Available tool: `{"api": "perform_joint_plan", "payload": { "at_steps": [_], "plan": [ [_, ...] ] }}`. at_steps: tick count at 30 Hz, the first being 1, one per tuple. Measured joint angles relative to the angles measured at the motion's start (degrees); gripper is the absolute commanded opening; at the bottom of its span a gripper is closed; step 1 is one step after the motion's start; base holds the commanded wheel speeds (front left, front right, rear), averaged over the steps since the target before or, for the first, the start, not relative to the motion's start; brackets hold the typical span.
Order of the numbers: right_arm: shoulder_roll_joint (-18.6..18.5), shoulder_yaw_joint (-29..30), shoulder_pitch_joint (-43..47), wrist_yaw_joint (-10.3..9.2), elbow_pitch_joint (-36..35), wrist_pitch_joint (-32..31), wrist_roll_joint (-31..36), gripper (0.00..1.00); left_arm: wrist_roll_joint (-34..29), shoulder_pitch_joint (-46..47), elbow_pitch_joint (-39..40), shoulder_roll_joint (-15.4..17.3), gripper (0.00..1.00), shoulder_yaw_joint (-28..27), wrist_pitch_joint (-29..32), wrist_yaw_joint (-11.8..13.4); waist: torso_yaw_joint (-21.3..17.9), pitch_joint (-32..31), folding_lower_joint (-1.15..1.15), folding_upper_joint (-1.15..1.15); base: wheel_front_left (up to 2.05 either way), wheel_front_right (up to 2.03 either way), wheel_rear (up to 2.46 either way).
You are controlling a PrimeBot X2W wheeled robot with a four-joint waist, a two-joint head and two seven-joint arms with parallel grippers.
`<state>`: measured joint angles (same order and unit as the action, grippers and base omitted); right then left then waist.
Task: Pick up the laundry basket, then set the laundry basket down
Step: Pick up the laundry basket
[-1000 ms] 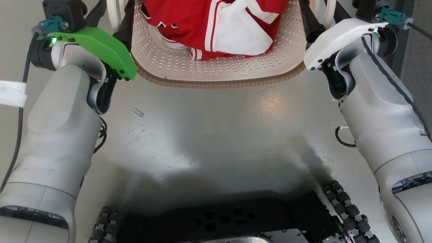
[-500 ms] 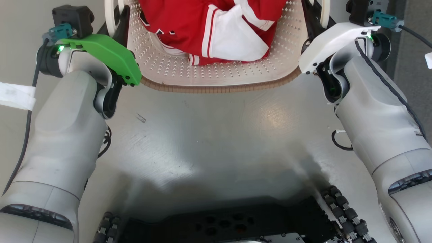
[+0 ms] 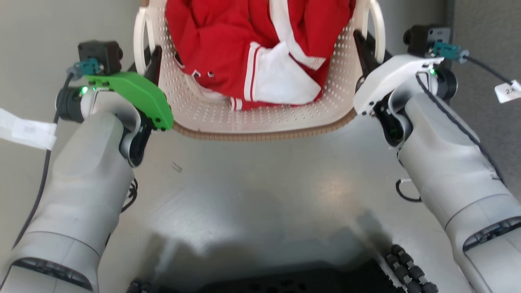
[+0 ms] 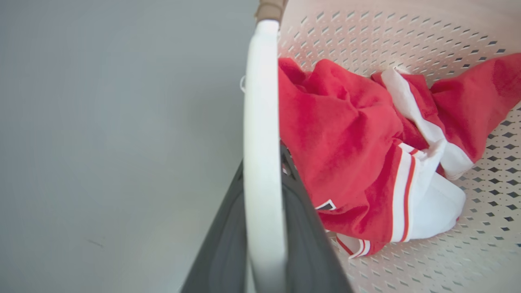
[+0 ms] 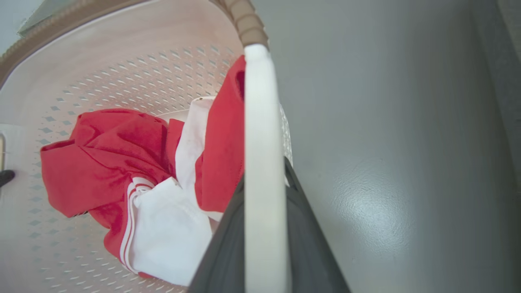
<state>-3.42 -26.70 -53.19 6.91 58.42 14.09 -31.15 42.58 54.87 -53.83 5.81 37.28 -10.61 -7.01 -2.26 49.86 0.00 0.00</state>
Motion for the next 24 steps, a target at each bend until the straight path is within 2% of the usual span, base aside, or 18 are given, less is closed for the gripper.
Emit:
{"api": "perform_joint_plan", "payload": {
  "at_steps": [9, 24],
  "plan": [
    [-0.1, -4.9, 2.4, -0.02, 0.0, -0.7, -4.9, 0.0, 3.9, -2.5, -1.9, -0.1, 0.0, 0.4, 1.6, 0.0, -0.5, -6.4, 0.0, 0.0, 0.0, 0.0, 0.0],
    [-0.3, -11.2, 7.4, -0.45, 1.2, -8.3, -12.4, 0.0, 7.6, -8.3, -4.5, -0.2, 0.0, 4.3, 7.0, 0.0, -1.6, -18.1, 0.0, 0.0, 0.0, 0.0, 0.0]
  ]
}}
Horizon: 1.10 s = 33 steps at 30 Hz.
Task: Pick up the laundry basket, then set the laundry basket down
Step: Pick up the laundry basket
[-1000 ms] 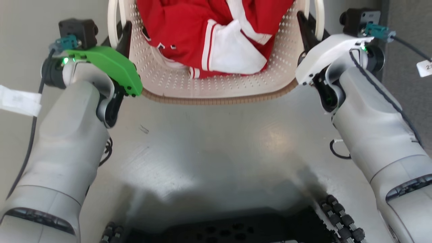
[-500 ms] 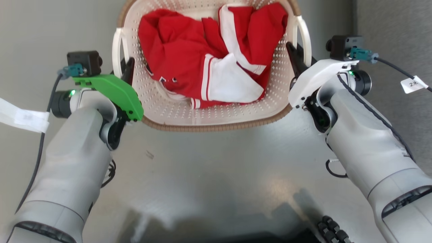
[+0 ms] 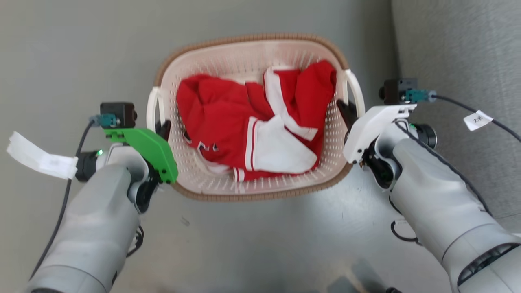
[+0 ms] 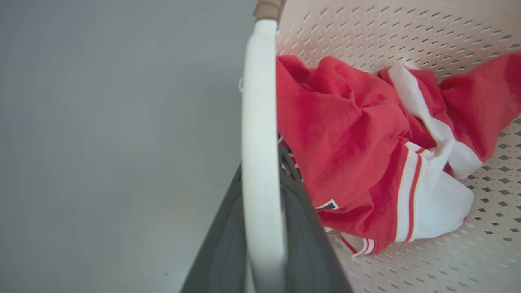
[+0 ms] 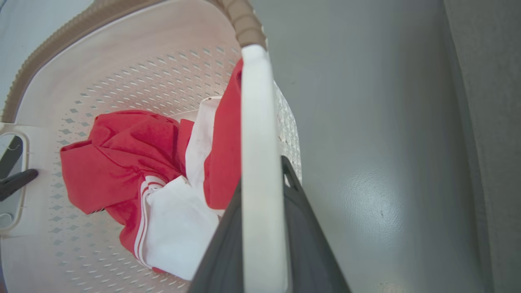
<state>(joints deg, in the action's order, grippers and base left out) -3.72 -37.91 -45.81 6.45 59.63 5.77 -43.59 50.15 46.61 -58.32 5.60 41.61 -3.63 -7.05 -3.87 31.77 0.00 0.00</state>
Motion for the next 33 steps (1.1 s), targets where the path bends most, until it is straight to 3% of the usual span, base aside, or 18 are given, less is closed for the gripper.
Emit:
{"api": "perform_joint_plan", "payload": {
  "at_steps": [33],
  "plan": [
    [-0.1, -7.9, 13.7, -0.09, 2.2, -9.9, -9.0, 0.0, 7.1, -13.7, -4.2, -2.4, 0.0, 4.1, 7.7, 0.0, -1.3, -23.9, 0.0, 0.0, 0.0, 0.0, 0.0]
  ]
}}
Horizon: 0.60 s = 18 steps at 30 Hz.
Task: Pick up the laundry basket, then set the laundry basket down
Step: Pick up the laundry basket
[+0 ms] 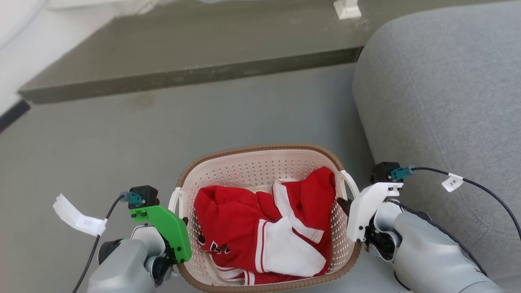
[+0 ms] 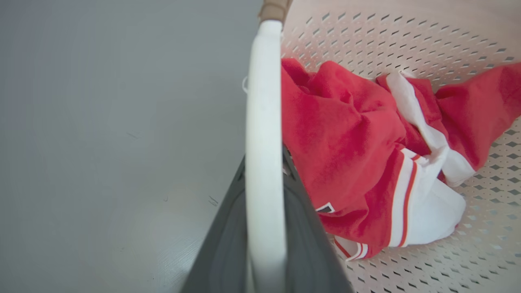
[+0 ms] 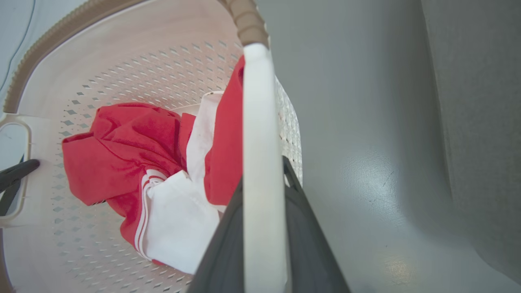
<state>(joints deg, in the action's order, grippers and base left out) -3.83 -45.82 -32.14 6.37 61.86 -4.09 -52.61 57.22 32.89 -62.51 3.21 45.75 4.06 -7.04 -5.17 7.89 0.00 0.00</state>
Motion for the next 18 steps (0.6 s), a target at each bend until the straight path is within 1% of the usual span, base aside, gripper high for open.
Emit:
{"api": "perform_joint_plan", "payload": {
  "at_steps": [8, 18],
  "plan": [
    [0.0, -0.6, 0.0, -0.43, 0.1, -0.6, -0.9, 0.0, 0.8, -0.1, -0.3, -0.1, 0.0, 0.2, 0.7, 0.0, -0.3, -2.6, 0.0, 0.0, 0.0, 0.0, 0.0],
    [0.0, -1.4, 0.0, -0.43, 0.4, -1.6, -1.5, 0.0, 1.4, -0.1, -1.1, -0.3, 0.0, 0.6, 1.5, 0.0, -0.5, -3.3, 0.0, 0.0, 0.0, 0.0, 0.0]
  ]
}}
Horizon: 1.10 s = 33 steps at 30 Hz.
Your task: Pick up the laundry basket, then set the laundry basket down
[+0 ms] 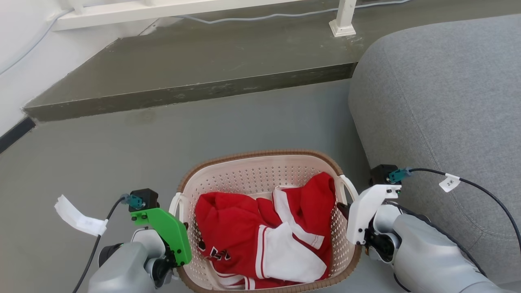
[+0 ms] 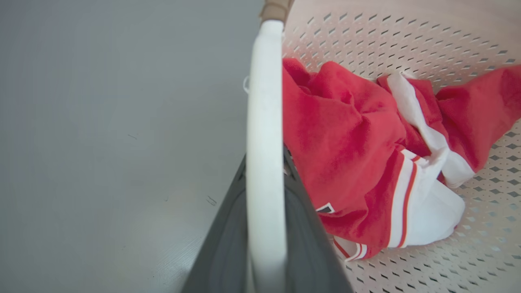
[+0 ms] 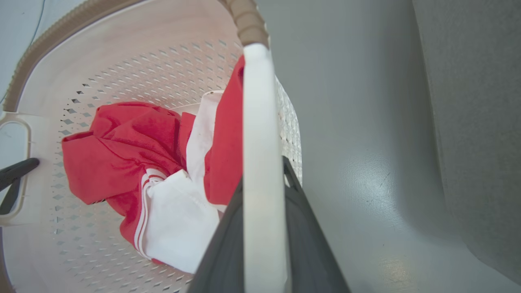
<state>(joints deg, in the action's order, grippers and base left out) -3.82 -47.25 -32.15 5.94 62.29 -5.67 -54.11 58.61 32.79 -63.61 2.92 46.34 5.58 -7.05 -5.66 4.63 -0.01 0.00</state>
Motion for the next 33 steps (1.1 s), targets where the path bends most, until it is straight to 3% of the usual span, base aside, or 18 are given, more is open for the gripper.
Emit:
{"api": "perform_joint_plan", "payload": {
  "at_steps": [23, 33],
  "plan": [
    [0.0, -1.8, -0.2, 0.0, 0.8, 0.1, -1.4, 0.0, 0.7, 0.0, -0.3, -0.1, 0.0, 0.7, -0.1, 0.0, -0.3, 0.1, 0.0, 0.0, 0.0, 0.0, 0.0],
    [-0.1, -1.9, -2.6, 0.0, 0.8, 1.0, -1.6, 0.0, 0.7, 2.0, 0.2, 0.2, 0.0, 0.9, -1.5, 0.0, -0.6, 3.1, 0.0, 0.0, 0.0, 0.0, 0.0]
  ]
}}
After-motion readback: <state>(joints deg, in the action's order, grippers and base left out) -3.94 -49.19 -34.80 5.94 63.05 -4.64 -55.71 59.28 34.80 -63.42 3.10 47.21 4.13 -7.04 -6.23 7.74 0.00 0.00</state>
